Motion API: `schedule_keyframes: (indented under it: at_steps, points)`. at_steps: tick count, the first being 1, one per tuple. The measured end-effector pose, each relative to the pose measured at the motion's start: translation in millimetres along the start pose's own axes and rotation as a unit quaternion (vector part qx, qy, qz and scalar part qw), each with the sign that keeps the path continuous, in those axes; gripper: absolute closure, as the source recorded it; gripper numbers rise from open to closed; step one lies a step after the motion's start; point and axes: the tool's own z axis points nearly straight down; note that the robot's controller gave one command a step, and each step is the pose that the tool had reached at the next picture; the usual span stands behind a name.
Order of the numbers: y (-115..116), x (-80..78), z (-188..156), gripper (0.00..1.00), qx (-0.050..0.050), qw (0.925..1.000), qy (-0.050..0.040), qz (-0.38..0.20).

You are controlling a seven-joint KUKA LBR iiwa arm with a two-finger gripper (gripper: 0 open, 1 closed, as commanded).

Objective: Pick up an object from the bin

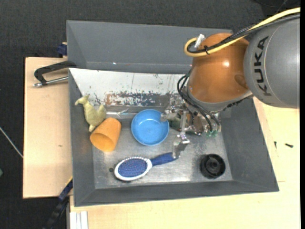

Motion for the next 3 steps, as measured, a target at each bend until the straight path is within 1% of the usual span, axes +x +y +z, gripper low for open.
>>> schedule_keyframes:
  at_steps: [1, 2, 3]
  points:
    - [-3.3, -64.1, 129.9, 0.0, -0.001, 0.9931, -0.0041, -0.117]
    - [-2.1, -60.6, 126.2, 1.0, -0.003, 0.9931, 0.007, -0.117]
    - [-8.7, -67.9, -20.0, 1.0, 0.001, 0.9951, -0.0056, -0.099]
